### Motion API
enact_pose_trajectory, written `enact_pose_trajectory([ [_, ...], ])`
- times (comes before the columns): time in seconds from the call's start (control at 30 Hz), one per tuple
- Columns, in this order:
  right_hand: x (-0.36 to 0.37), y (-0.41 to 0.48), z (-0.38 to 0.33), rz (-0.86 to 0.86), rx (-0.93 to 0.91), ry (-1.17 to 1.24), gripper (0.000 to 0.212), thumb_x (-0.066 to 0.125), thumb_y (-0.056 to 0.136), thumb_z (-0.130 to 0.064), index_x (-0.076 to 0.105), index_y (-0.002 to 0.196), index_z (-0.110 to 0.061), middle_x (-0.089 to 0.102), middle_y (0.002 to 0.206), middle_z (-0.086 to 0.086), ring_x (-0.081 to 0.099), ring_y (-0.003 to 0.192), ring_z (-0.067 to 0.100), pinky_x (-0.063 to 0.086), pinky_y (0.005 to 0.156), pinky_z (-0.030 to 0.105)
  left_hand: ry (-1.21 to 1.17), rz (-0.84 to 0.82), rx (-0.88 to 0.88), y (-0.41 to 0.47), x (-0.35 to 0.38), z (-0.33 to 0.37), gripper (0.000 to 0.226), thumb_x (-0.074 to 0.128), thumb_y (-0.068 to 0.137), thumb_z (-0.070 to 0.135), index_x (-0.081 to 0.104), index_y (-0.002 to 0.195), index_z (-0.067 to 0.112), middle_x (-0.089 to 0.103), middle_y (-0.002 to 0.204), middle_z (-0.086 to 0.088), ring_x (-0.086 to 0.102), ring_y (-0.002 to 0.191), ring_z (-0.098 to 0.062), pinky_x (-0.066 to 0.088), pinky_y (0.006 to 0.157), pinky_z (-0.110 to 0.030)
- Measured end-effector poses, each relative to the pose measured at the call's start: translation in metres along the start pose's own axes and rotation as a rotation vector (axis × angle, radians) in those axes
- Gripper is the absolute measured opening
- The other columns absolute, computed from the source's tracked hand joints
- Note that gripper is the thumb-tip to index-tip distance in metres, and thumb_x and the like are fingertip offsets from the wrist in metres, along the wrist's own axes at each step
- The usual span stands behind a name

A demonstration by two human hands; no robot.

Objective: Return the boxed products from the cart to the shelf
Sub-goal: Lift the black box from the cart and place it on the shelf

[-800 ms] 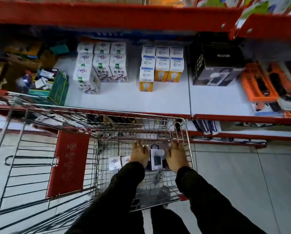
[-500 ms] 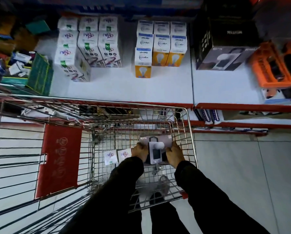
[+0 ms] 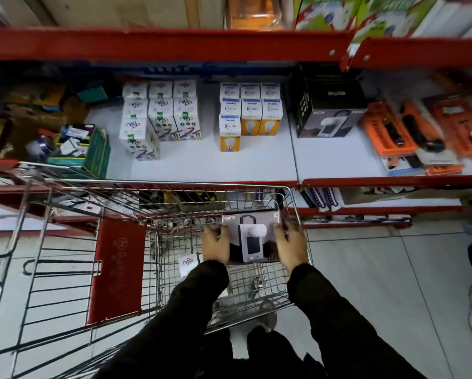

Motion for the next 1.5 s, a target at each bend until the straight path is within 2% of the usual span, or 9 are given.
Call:
enact_pose_trajectory([
  [0.3, -0.044, -0.014, -0.061, 0.367, -0.143, 0.295, 0.043, 0.054, 0.090, -0.063, 0.063, 0.094, -0.021, 0.068, 0.102, 0.003, 0.063, 0.094, 0.021, 0.043, 0.076, 0.028, -0.155, 0.083, 0.276, -0.019, -0.030, 0.079, 0.038, 0.050, 0.092, 0.056, 0.043, 0.070, 0.026, 0.050, 0.068, 0.007, 0.046, 0.062, -0.006, 0.037, 0.059, -0.025],
  [0.47, -0.075, -0.003, -0.090, 0.467, -0.216, 0.382, 0.052, 0.048, 0.083, -0.077, 0.058, 0.086, -0.026, 0.067, 0.093, 0.000, 0.061, 0.088, 0.018, 0.044, 0.073, 0.027, -0.234, 0.102, 0.318, -0.026, -0.022, 0.126, 0.048, 0.055, 0.080, 0.068, 0.047, 0.067, 0.023, 0.054, 0.065, 0.007, 0.049, 0.061, -0.006, 0.039, 0.059, -0.023],
  [0.6, -0.110, 0.015, -0.104, 0.527, -0.234, 0.409, 0.043, 0.053, 0.085, -0.071, 0.053, 0.079, -0.028, 0.065, 0.084, -0.006, 0.059, 0.077, 0.011, 0.040, 0.064, 0.018, -0.256, 0.095, 0.345, -0.029, 0.003, 0.162, 0.043, 0.061, 0.079, 0.063, 0.053, 0.071, 0.022, 0.060, 0.070, 0.009, 0.053, 0.065, -0.007, 0.041, 0.061, -0.021],
  [0.73, -0.148, 0.039, -0.098, 0.578, -0.208, 0.397, 0.029, 0.058, 0.091, -0.052, 0.055, 0.083, -0.024, 0.065, 0.088, -0.003, 0.058, 0.076, 0.014, 0.037, 0.062, 0.016, -0.224, 0.069, 0.393, -0.030, 0.041, 0.189, 0.027, 0.064, 0.083, 0.052, 0.054, 0.077, 0.027, 0.061, 0.076, 0.013, 0.057, 0.069, -0.003, 0.042, 0.064, -0.020],
  [0.83, -0.173, 0.061, -0.086, 0.577, -0.191, 0.413, 0.016, 0.059, 0.091, -0.038, 0.057, 0.085, -0.023, 0.064, 0.091, -0.003, 0.059, 0.085, 0.019, 0.038, 0.065, 0.016, -0.189, 0.022, 0.403, -0.028, 0.074, 0.202, 0.022, 0.063, 0.085, 0.046, 0.062, 0.095, 0.027, 0.064, 0.084, 0.009, 0.061, 0.073, -0.008, 0.044, 0.066, -0.021],
  [0.97, -0.204, 0.095, -0.066, 0.555, -0.135, 0.394, 0.006, 0.057, 0.093, -0.027, 0.061, 0.091, -0.023, 0.065, 0.096, -0.002, 0.062, 0.095, 0.024, 0.045, 0.082, 0.029, -0.145, -0.070, 0.404, -0.022, 0.124, 0.214, 0.022, 0.064, 0.089, 0.034, 0.066, 0.109, 0.025, 0.067, 0.095, 0.003, 0.064, 0.082, -0.014, 0.048, 0.072, -0.017],
  [1.23, -0.235, 0.154, -0.038, 0.393, 0.005, 0.266, 0.027, 0.053, 0.100, -0.018, 0.066, 0.122, -0.007, 0.066, 0.126, 0.014, 0.059, 0.119, 0.034, 0.041, 0.103, 0.034, 0.001, -0.115, 0.382, -0.008, 0.190, 0.224, 0.032, 0.056, 0.093, 0.017, 0.063, 0.124, 0.016, 0.070, 0.116, -0.008, 0.060, 0.094, -0.016, 0.042, 0.084, -0.018],
  [1.33, -0.239, 0.169, -0.037, 0.330, 0.003, 0.182, 0.031, 0.051, 0.101, -0.017, 0.064, 0.126, -0.006, 0.064, 0.131, 0.016, 0.057, 0.123, 0.034, 0.039, 0.107, 0.035, 0.042, -0.088, 0.355, -0.004, 0.200, 0.225, 0.033, 0.053, 0.093, 0.015, 0.061, 0.126, 0.013, 0.070, 0.117, -0.013, 0.064, 0.106, -0.029, 0.044, 0.086, -0.022],
  [1.5, -0.240, 0.181, -0.037, 0.302, -0.012, 0.146, 0.033, 0.050, 0.101, -0.019, 0.062, 0.129, -0.008, 0.063, 0.133, 0.014, 0.057, 0.123, 0.034, 0.039, 0.108, 0.036, 0.066, -0.051, 0.338, 0.000, 0.206, 0.224, 0.032, 0.055, 0.091, 0.017, 0.061, 0.122, 0.013, 0.070, 0.115, -0.013, 0.065, 0.105, -0.030, 0.046, 0.085, -0.024],
])
Point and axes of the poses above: each hand's wrist, its own y-axis towards the middle knuckle, its own x-axis out of the palm, z = x × y, the point moved 2 cm from there along y, towards the middle knuckle
